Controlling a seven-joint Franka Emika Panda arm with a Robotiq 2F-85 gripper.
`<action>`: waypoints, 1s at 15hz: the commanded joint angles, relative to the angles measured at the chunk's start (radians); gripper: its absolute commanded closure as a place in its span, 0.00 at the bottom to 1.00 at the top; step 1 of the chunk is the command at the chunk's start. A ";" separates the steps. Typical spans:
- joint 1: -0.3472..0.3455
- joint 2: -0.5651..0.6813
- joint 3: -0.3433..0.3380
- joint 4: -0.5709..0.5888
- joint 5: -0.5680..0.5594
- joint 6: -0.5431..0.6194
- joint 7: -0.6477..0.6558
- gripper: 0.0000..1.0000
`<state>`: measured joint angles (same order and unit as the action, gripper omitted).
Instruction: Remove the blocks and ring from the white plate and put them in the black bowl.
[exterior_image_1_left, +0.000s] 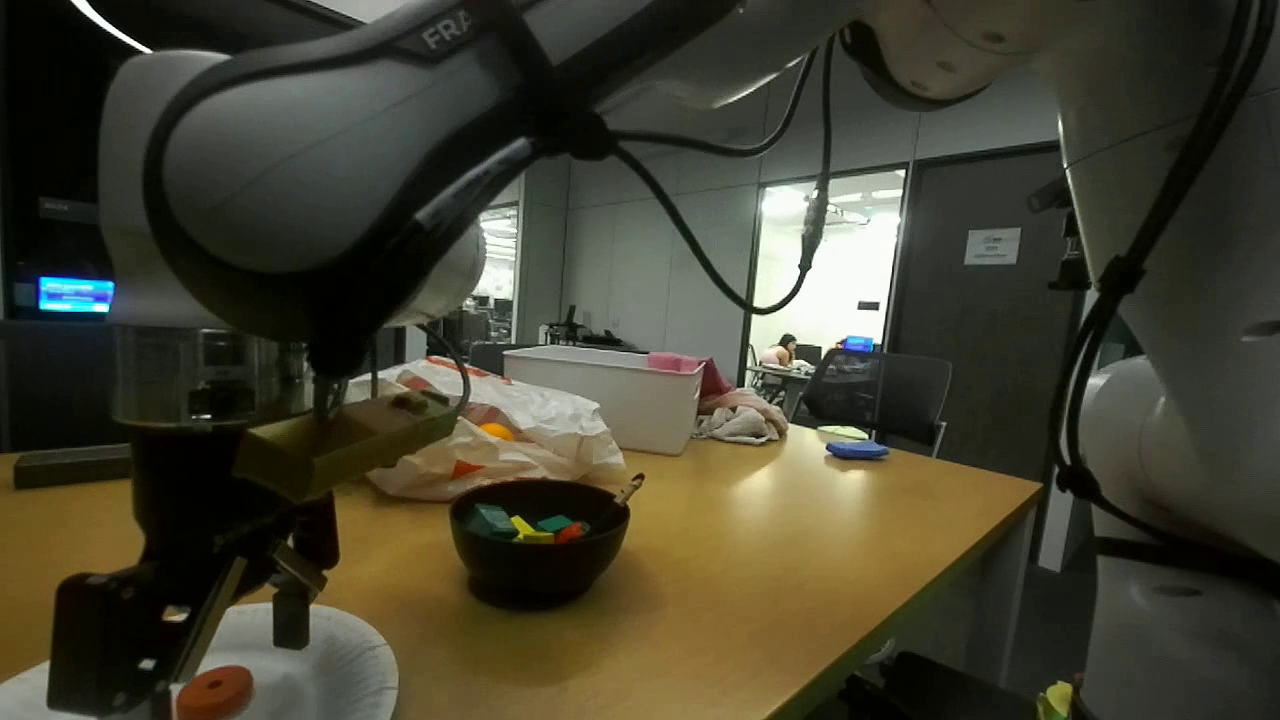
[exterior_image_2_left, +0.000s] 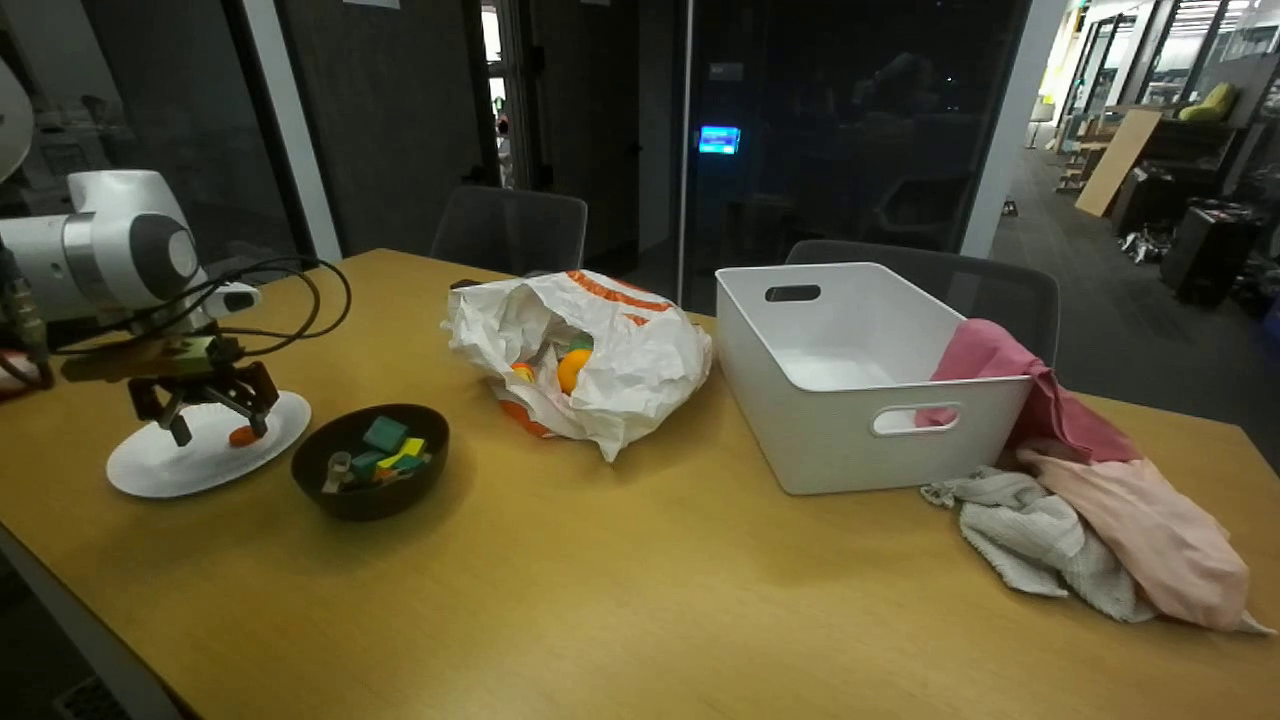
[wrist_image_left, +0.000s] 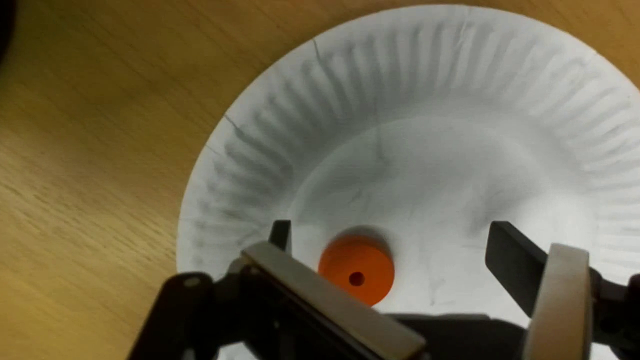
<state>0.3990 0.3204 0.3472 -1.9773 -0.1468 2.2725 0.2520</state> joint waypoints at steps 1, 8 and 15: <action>0.036 0.057 -0.034 0.073 -0.026 -0.009 -0.010 0.00; 0.051 0.086 -0.051 0.112 -0.015 -0.033 -0.045 0.44; 0.054 0.058 -0.061 0.121 -0.028 -0.056 -0.047 0.83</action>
<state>0.4399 0.3917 0.3030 -1.8768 -0.1575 2.2431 0.2108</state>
